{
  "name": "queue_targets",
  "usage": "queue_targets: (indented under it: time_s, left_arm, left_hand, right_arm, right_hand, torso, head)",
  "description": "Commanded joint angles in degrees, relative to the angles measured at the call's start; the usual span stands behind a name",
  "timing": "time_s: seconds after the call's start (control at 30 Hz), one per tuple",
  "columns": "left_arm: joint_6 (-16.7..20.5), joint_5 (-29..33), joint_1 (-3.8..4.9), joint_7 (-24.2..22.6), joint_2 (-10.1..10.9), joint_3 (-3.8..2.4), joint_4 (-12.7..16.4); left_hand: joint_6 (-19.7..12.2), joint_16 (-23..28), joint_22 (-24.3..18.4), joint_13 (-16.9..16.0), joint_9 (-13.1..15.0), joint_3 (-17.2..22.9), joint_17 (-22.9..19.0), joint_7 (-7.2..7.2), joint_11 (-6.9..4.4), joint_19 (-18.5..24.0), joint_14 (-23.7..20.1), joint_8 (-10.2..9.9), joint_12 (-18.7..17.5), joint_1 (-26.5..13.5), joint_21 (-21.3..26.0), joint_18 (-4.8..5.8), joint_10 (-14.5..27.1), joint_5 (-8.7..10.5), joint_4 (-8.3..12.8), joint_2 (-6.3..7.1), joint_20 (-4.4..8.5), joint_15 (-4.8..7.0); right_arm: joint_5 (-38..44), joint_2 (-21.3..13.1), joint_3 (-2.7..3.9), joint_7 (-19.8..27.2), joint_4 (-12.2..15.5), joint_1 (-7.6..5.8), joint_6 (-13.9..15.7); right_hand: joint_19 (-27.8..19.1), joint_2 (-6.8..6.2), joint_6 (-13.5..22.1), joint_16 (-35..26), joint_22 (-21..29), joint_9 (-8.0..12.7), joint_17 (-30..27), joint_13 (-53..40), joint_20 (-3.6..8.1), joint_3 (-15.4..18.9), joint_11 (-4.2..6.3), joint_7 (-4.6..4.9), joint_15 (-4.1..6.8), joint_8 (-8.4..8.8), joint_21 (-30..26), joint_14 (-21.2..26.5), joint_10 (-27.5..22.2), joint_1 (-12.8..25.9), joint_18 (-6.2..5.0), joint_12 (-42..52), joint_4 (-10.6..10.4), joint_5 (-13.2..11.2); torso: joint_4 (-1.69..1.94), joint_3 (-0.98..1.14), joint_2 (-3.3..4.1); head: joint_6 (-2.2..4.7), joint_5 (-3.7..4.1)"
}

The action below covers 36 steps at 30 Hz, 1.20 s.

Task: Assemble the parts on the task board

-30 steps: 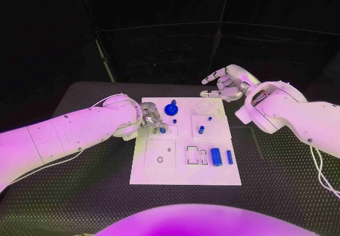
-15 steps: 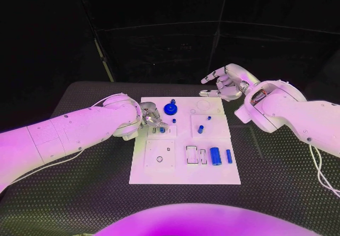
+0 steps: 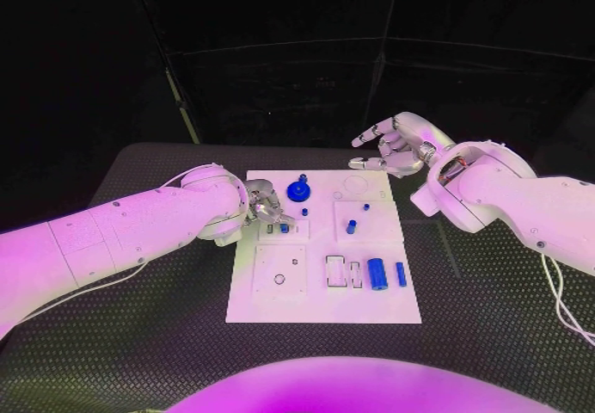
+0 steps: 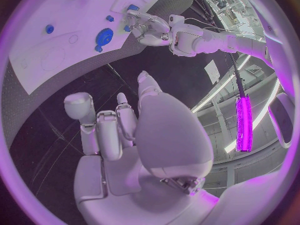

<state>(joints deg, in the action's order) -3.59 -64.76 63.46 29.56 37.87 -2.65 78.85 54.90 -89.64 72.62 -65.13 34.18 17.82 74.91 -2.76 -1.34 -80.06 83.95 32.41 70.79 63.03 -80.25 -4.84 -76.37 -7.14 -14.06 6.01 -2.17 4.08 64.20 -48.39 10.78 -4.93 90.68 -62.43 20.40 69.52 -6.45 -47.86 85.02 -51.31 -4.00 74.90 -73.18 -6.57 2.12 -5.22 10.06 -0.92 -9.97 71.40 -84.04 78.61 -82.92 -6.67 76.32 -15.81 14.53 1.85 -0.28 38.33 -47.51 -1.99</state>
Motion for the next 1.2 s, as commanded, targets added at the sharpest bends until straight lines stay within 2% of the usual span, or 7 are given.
queue_targets:
  time_s: [0.03,0.3,0.57,0.7,0.93,1.07,1.2]
  left_arm:
    - [0.2,-0.1,0.06,0.0,-0.1,-0.03,-0.2]
    - [1.3,-0.1,0.05,0.0,-0.1,-0.05,-0.3]
    - [1.8,-0.1,0.05,0.0,0.3,-0.34,0.4]
    - [1.8,-0.1,0.05,0.1,0.8,-1.39,1.3]
    - [-1.1,0.0,0.59,0.1,2.7,-4.85,2.6]
    - [-4.3,0.0,2.47,0.0,3.3,-5.94,1.2]
    - [-6.6,0.0,5.18,-0.2,2.7,-6.39,-2.4]
  left_hand:
    - [0.3,-0.4,0.1,-0.1,0.1,-1.3,15.1,0.01,0.13,-0.4,6.1,0.2,0.4,-0.9,-0.1,1.07,-0.3,0.20,-0.7,-0.08,0.14,0.37]
    - [0.3,-0.4,0.3,-0.2,0.3,-7.2,15.1,0.14,0.04,-0.6,6.1,0.0,0.5,-3.4,-0.1,1.10,-0.4,0.23,-2.7,-1.33,0.21,0.45]
    - [0.3,-0.4,0.4,-0.3,0.4,-8.4,15.1,0.17,0.02,-0.6,6.1,0.0,0.6,-3.8,-0.1,1.10,-0.4,0.23,-2.7,-1.69,0.24,0.47]
    - [0.3,-0.4,0.2,-0.2,0.4,-8.8,15.1,0.19,0.01,-0.5,6.1,0.0,0.5,-3.8,0.0,1.06,-0.4,0.23,-2.6,-1.75,0.24,0.48]
    - [-1.0,-0.4,-1.2,1.1,0.1,-10.7,15.1,-0.34,0.41,0.3,6.1,-1.0,-0.6,-0.9,0.9,0.78,0.7,-0.02,-2.3,-2.10,0.07,0.21]
    - [-3.3,-0.4,-2.6,2.7,-1.9,-12.0,15.1,-1.62,1.46,1.2,6.1,-3.8,-1.9,2.0,1.9,0.53,2.0,-0.12,-2.1,-2.49,-0.59,-0.63]
    - [-3.7,-0.4,-2.9,3.2,-4.3,-14.3,15.1,-2.43,2.21,1.4,6.1,-6.2,-2.2,2.9,2.3,0.43,2.4,-0.02,-2.4,-2.57,-1.30,-1.30]
  right_arm:
    - [0.1,0.0,0.04,0.5,0.1,-0.10,0.0]
    - [0.1,0.0,0.04,0.5,-0.1,-0.09,0.1]
    - [0.1,0.1,0.04,0.6,-0.3,-0.09,0.1]
    - [0.1,0.1,0.04,0.6,-0.4,-0.08,0.1]
    - [0.1,0.1,0.04,0.7,-0.7,-0.08,0.1]
    - [0.1,0.2,0.04,0.7,-0.9,-0.07,0.1]
    - [0.1,0.3,0.04,0.6,-1.1,-0.07,0.1]
  right_hand:
    - [-0.2,0.32,0.2,-0.3,0.1,0.1,3.7,0.1,-0.01,0.3,0.35,-0.12,0.50,-0.22,-0.3,-3.4,-0.1,0.2,-0.58,-0.1,0.0,-0.3]
    - [-0.3,0.33,0.2,-0.3,0.1,0.1,3.8,0.1,-0.01,0.4,0.34,-0.11,0.49,-0.25,-0.3,-3.4,-0.1,0.4,-0.59,-0.1,-0.1,-0.3]
    - [-0.3,0.37,0.3,-0.4,0.2,0.1,3.8,0.1,-0.01,0.6,0.33,-0.11,0.49,-0.28,-0.4,-3.4,-0.1,0.7,-0.60,-0.1,-0.2,-0.3]
    - [-0.3,0.40,0.3,-0.4,0.2,0.1,3.8,0.1,-0.01,0.6,0.33,-0.10,0.49,-0.29,-0.4,-3.4,-0.1,0.8,-0.60,-0.1,-0.3,-0.3]
    - [-0.3,0.40,0.3,-0.4,0.2,0.1,3.8,0.1,-0.01,0.6,0.33,-0.10,0.49,-0.29,-0.4,-3.4,-0.1,0.8,-0.60,-0.1,-0.3,-0.3]
    - [-0.3,0.40,0.3,-0.4,0.2,0.1,3.8,0.1,-0.01,0.6,0.33,-0.10,0.49,-0.29,-0.4,-3.4,-0.1,0.8,-0.60,-0.1,-0.3,-0.3]
    - [-0.3,0.40,0.3,-0.4,0.2,0.1,3.8,0.1,-0.01,0.6,0.33,-0.10,0.49,-0.29,-0.4,-3.4,-0.1,0.8,-0.60,-0.1,-0.3,-0.3]
  torso:
    - [-0.03,-0.03,-0.03]
    - [0.00,-0.08,-0.04]
    - [-0.02,-0.10,-0.01]
    - [0.02,-0.08,-0.01]
    - [0.06,-0.06,-0.06]
    - [0.03,-0.05,-0.05]
    - [-0.01,-0.02,-0.01]
  head:
    - [0.04,-0.02]
    - [0.18,0.05]
    - [0.16,0.08]
    - [0.24,0.08]
    - [0.39,0.16]
    - [0.48,0.09]
    - [0.67,-0.12]
